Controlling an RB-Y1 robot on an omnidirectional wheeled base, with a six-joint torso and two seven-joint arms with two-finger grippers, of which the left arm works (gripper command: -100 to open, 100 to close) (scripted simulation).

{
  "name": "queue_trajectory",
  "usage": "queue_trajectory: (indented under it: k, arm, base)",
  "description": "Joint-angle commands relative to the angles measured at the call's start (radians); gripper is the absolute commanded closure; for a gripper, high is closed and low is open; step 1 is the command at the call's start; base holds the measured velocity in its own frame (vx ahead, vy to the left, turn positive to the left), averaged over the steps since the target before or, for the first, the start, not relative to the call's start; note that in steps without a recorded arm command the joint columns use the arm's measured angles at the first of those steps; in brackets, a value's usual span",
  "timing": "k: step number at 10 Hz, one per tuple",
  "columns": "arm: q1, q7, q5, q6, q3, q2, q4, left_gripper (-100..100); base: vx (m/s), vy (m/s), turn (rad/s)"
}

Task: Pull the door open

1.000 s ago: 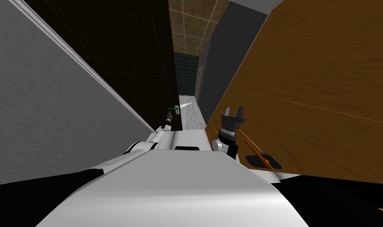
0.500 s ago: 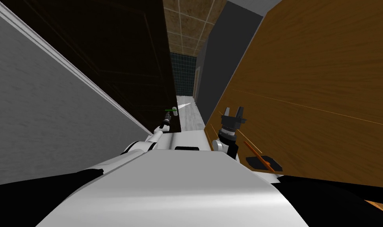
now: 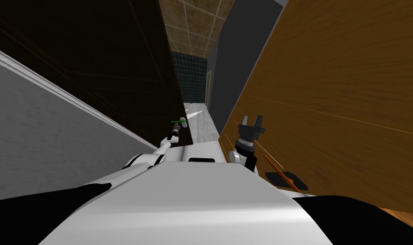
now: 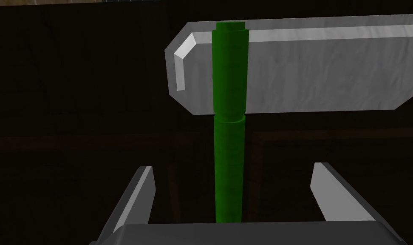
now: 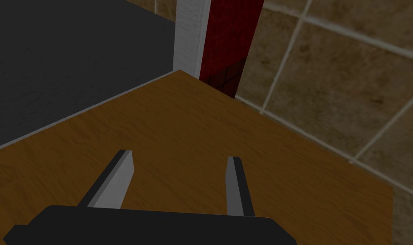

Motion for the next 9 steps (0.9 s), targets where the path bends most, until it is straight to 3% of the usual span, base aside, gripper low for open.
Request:
queue_trajectory:
  k: [1,2,3,4,5,7,8,9]
  arm:
    - [0.003,0.027,0.004,-0.019,-0.001,0.029,0.027,-100]
    - [0.015,0.048,0.01,-0.027,0.003,0.057,0.034,-100]
    - [0.015,0.048,0.01,-0.027,0.003,0.057,0.034,-100]
    - [0.028,0.073,0.016,-0.035,0.007,0.089,0.042,-100]
    - [0.032,0.081,0.018,-0.038,0.008,0.1,0.045,-100]
    - [0.039,0.072,0.018,-0.026,0.011,0.093,0.027,-100]
    - [0.039,0.072,0.018,-0.026,0.011,0.093,0.027,100]
    - [0.039,0.072,0.018,-0.026,0.011,0.093,0.027,100]
  base:
    - [0.123,-0.031,-0.113]
    - [0.127,-0.003,-0.157]
    - [0.097,-0.001,-0.077]
    - [0.141,-0.026,-0.163]
    - [0.171,-0.01,-0.138]
    - [0.077,0.011,-0.001]
    - [-0.012,-0.008,-0.007]
    - [-0.019,-0.005,-0.015]
